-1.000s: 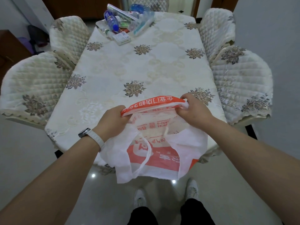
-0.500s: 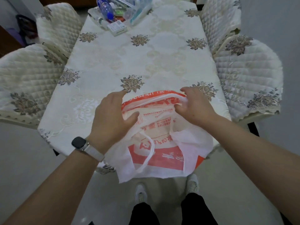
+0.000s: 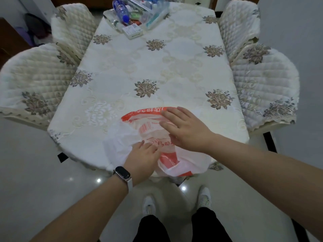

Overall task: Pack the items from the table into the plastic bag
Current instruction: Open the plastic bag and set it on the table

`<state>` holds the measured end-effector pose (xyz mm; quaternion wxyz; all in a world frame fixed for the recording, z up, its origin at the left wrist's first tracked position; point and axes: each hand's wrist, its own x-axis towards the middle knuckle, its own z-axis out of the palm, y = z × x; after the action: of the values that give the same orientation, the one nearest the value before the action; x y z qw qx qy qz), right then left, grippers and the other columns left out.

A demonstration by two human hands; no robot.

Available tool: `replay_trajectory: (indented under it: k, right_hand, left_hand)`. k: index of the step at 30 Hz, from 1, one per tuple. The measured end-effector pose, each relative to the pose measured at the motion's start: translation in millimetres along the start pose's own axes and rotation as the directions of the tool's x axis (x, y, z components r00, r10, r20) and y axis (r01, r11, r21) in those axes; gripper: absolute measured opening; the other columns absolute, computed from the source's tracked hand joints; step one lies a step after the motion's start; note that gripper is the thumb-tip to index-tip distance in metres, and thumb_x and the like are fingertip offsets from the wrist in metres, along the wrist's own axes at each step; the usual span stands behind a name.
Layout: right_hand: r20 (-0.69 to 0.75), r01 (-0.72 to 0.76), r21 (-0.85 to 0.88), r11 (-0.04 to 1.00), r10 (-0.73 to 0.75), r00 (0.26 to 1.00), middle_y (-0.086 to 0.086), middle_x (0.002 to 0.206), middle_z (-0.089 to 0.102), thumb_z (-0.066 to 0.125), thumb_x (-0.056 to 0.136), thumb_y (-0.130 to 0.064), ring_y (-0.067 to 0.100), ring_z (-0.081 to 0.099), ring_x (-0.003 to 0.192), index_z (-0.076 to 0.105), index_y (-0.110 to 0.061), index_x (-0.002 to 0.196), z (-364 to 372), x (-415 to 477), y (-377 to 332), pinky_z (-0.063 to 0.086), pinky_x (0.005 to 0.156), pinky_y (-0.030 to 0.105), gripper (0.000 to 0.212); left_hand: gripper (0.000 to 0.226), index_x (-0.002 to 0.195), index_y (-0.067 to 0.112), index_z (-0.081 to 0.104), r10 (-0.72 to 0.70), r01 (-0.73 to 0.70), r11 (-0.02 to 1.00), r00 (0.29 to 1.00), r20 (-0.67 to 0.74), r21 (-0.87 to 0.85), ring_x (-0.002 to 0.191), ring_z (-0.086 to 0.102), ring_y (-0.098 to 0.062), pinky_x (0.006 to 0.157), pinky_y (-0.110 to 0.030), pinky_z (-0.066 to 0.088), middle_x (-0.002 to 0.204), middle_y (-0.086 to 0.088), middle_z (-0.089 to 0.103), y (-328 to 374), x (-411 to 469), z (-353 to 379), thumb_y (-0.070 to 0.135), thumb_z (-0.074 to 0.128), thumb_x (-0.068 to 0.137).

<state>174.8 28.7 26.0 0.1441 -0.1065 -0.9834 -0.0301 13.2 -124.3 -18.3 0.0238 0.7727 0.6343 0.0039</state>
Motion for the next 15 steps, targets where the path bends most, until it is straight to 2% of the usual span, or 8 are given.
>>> replay_trajectory:
  k: [2,3,5,7,9,11,13,15]
  right_hand:
    - [0.037,0.091,-0.010,0.996,-0.090,0.995,0.019,0.145,0.048,0.062,0.081,-0.017,0.038,0.043,0.133,0.061,-0.008,0.124,6.6,17.0,-1.4,0.033,0.110,0.052,0.044]
    - [0.052,0.148,-0.016,0.989,-0.147,0.988,0.019,0.146,0.046,0.062,0.083,-0.017,0.038,0.042,0.135,0.060,-0.008,0.127,11.5,24.9,-2.2,0.031,0.113,0.052,0.045]
    - [0.094,0.263,-0.029,0.964,-0.259,0.961,0.018,0.146,0.047,0.065,0.082,-0.015,0.036,0.042,0.136,0.058,-0.007,0.130,24.7,39.7,-1.1,0.028,0.114,0.050,0.049]
    - [0.213,0.313,-0.058,0.948,-0.294,0.932,0.017,0.147,0.046,0.070,0.079,-0.017,0.035,0.040,0.138,0.056,-0.009,0.134,38.7,53.8,4.7,0.030,0.113,0.050,0.057]
    - [0.313,0.276,-0.120,0.954,-0.228,0.922,0.015,0.150,0.042,0.070,0.079,-0.024,0.036,0.037,0.139,0.053,-0.013,0.138,50.8,68.7,17.3,0.032,0.112,0.053,0.062]
    - [0.370,0.192,-0.150,0.970,-0.125,0.921,0.014,0.152,0.039,0.069,0.079,-0.034,0.037,0.037,0.139,0.049,-0.017,0.141,59.0,82.7,31.2,0.031,0.110,0.056,0.067]
    - [0.393,0.141,-0.191,0.971,-0.056,0.918,0.012,0.158,0.027,0.060,0.086,-0.046,0.035,0.028,0.143,0.036,-0.023,0.148,72.9,93.0,45.6,0.023,0.112,0.056,0.070]
    - [0.433,0.097,-0.190,0.977,-0.006,0.901,0.010,0.161,0.018,0.046,0.091,-0.051,0.033,0.023,0.144,0.025,-0.027,0.152,88.0,99.9,58.1,0.020,0.112,0.055,0.069]
  left_hand:
    - [0.011,0.091,0.011,0.069,0.028,-0.033,0.999,0.989,-0.144,-0.034,0.083,0.067,-0.029,0.083,-0.042,0.052,0.088,-0.007,0.070,-10.4,-1.1,-2.2,0.012,0.062,0.082]
    - [0.012,0.090,0.010,0.068,0.035,-0.044,0.998,0.979,-0.202,-0.040,0.081,0.066,-0.028,0.081,-0.040,0.051,0.087,-0.007,0.070,-15.1,-1.7,-4.4,0.009,0.058,0.083]
    - [0.016,0.091,0.010,0.067,0.047,-0.057,0.998,0.968,-0.247,-0.034,0.085,0.064,-0.028,0.088,-0.039,0.046,0.090,-0.007,0.070,-24.0,-2.3,-11.0,0.003,0.060,0.079]
    - [0.022,0.092,0.013,0.067,0.052,-0.058,0.998,0.971,-0.234,-0.016,0.093,0.064,-0.026,0.099,-0.039,0.039,0.096,-0.005,0.070,-34.4,-3.9,-14.5,0.003,0.066,0.072]
    - [0.030,0.092,0.015,0.067,0.040,-0.047,0.998,0.982,-0.182,-0.037,0.096,0.065,-0.024,0.104,-0.040,0.035,0.100,-0.003,0.070,-45.8,-5.1,-15.1,0.008,0.075,0.064]
    - [0.030,0.093,0.015,0.068,0.041,-0.054,0.996,0.986,-0.163,-0.073,0.098,0.066,-0.023,0.105,-0.039,0.035,0.103,-0.003,0.071,-55.5,-5.7,-11.4,0.018,0.078,0.065]
    - [0.018,0.092,0.015,0.069,0.046,-0.065,0.993,0.983,-0.175,-0.102,0.098,0.066,-0.023,0.103,-0.037,0.036,0.103,-0.003,0.072,-62.3,-5.3,-7.1,0.024,0.066,0.077]
    - [0.017,0.088,0.014,0.069,0.022,-0.044,0.990,0.987,-0.162,-0.134,0.092,0.066,-0.024,0.100,-0.037,0.039,0.097,-0.003,0.072,-67.8,-4.4,-1.1,0.022,0.055,0.083]
